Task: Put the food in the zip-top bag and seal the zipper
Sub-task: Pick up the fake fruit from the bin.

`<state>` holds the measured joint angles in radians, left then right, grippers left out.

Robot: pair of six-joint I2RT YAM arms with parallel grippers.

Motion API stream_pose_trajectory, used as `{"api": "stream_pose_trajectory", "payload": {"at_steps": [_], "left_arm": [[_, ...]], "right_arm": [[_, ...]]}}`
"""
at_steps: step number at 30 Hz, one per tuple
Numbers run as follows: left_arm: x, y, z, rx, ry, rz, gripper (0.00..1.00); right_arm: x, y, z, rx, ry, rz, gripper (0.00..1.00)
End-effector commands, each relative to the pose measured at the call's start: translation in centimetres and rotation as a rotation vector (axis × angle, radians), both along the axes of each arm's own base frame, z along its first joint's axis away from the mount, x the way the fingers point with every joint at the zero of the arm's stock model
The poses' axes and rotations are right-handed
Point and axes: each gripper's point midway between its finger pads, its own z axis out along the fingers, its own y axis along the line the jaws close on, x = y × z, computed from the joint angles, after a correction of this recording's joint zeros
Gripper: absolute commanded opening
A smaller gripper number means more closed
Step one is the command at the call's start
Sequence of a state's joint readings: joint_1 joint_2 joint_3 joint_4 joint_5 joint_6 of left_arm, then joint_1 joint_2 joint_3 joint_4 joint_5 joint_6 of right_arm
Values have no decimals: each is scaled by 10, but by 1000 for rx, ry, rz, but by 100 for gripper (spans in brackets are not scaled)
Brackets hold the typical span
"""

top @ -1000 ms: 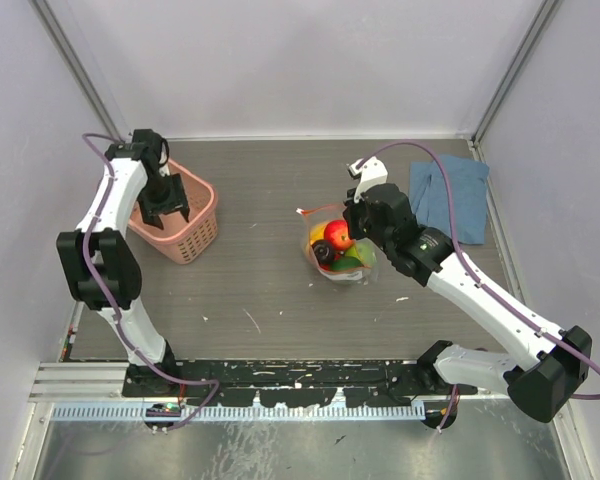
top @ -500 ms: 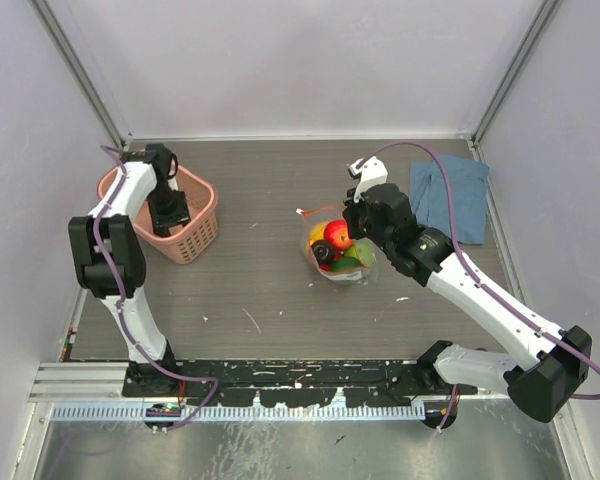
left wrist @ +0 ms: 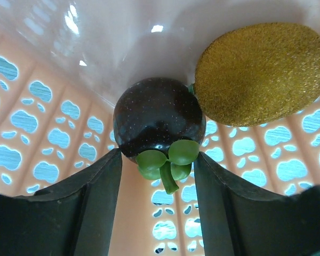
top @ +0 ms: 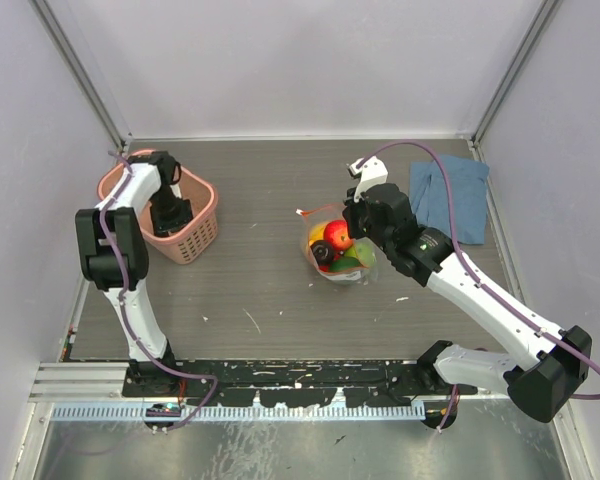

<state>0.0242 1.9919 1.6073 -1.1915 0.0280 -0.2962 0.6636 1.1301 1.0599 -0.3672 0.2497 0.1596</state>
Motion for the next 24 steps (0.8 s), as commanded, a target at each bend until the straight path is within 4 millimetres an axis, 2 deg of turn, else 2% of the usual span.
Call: {"api": "stream_pose_trajectory", "payload": {"at_steps": [1,5,11,19,22,24], "left_arm": [[-6,-4,-10,-28,52,-18,56],[-9,-7,-13,-46,71,-26,67],[-8,-12,-15,-80,72,-34,72],[-10,-13,-26,-84,109,-30,72],[-9,-13,-27,-83,107,-26,66],[-8,-14,-23,-82,92,-24,59]], "right_arm": [[4,-1,26,51,-82,-14,0],[4,-1,27,53,-83,-12,0],[4,-1,28,56,-86,-10,0],[4,0,28,60,-87,-9,0],[4,0,29,62,-90,-9,0],[4,0,28,62,-89,-8,0]]}}
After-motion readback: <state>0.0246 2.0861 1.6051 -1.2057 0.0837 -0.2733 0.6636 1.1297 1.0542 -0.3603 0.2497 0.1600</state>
